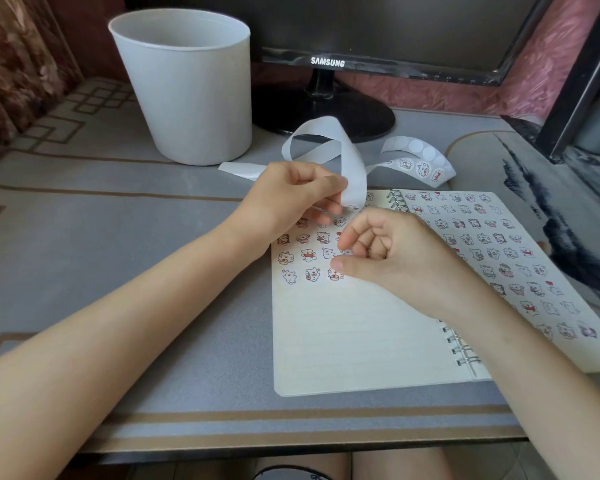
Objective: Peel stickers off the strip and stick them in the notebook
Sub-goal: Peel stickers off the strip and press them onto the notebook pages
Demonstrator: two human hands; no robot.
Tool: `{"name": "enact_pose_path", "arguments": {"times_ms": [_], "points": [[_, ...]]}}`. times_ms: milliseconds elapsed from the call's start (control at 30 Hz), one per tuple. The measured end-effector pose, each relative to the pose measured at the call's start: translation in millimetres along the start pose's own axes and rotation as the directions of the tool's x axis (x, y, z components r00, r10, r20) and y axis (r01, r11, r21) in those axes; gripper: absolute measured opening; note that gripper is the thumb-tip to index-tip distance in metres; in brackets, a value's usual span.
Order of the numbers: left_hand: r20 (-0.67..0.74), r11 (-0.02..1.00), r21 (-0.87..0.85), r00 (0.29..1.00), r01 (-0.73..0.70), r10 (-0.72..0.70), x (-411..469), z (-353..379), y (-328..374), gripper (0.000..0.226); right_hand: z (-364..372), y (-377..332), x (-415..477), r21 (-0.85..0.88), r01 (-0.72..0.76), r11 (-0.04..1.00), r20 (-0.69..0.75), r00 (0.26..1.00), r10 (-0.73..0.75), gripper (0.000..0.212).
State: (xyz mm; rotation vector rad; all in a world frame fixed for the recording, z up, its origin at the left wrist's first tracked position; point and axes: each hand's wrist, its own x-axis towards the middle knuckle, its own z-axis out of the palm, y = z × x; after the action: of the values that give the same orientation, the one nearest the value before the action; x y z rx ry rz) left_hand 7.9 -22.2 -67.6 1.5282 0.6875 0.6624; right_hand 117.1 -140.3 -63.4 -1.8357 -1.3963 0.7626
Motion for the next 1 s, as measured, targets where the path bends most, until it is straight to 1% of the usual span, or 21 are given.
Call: {"name": "enact_pose_path", "arguments": {"times_ms": [233, 300, 367, 467, 533, 600, 667, 733, 767, 833, 1000], "points": [[-0.001, 1.0, 0.003, 1.0, 0.0, 0.0, 0.0, -0.3, 0.2, 0.016, 0.2, 4.8, 3.7, 0.047, 0.003, 0.999, -0.005, 1.0, -0.003, 0.013], [0.0, 1.0, 0.004, 1.0, 0.001, -0.001, 0.1, -0.1, 0.4, 0.016, -0.5, 3.5, 3.1, 0.058, -0.012, 0.998, 0.005, 1.0, 0.012, 0.019], [-0.003, 1.0, 0.007, 1.0, 0.004, -0.004, 0.4, -0.1, 0.5, 0.016, -1.0, 3.1, 2.4, 0.031, -0.018, 0.999, 0.025, 1.0, 0.018, 0.024], [-0.005, 1.0, 0.008, 1.0, 0.001, -0.001, 0.5, -0.3, 0.4, 0.015, -1.8, 4.9, 3.7, 0.026, -0.009, 1.0, 0.01, 1.0, 0.008, 0.017], [-0.008, 1.0, 0.005, 1.0, -0.004, 0.004, 0.4, -0.6, 0.5, 0.016, -3.5, 5.4, 4.5, 0.046, 0.005, 0.999, -0.017, 1.0, -0.004, 0.014], [-0.013, 1.0, 0.001, 1.0, -0.007, 0.007, 0.2, -0.7, 0.7, 0.017, -7.0, 3.7, 4.5, 0.107, 0.029, 0.994, -0.071, 0.997, -0.022, 0.011], [-0.017, 1.0, -0.005, 1.0, -0.003, 0.003, -0.2, -0.6, 1.1, 0.017, -12.2, 2.1, 5.3, 0.117, 0.083, 0.99, -0.202, 0.978, -0.058, 0.007], [-0.019, 1.0, -0.006, 1.0, 0.006, -0.006, -0.6, -0.3, 1.5, 0.015, -17.4, 1.7, 7.2, 0.043, 0.138, 0.989, -0.347, 0.931, -0.115, 0.005], [-0.018, 1.0, -0.006, 1.0, 0.009, -0.009, -0.9, -0.2, 1.9, 0.015, -19.1, 1.9, 8.5, 0.006, 0.153, 0.988, -0.39, 0.91, -0.138, 0.005], [-0.011, 1.0, -0.009, 1.0, 0.009, -0.009, -1.3, -0.1, 2.8, 0.016, -20.6, 1.9, 9.6, -0.033, 0.169, 0.985, -0.417, 0.893, -0.167, 0.007], [-0.001, 1.0, -0.01, 1.0, -0.013, 0.013, -2.5, -0.4, 3.4, 0.014, -19.1, 4.5, 11.3, -0.087, 0.161, 0.983, -0.398, 0.899, -0.183, 0.009]]}}
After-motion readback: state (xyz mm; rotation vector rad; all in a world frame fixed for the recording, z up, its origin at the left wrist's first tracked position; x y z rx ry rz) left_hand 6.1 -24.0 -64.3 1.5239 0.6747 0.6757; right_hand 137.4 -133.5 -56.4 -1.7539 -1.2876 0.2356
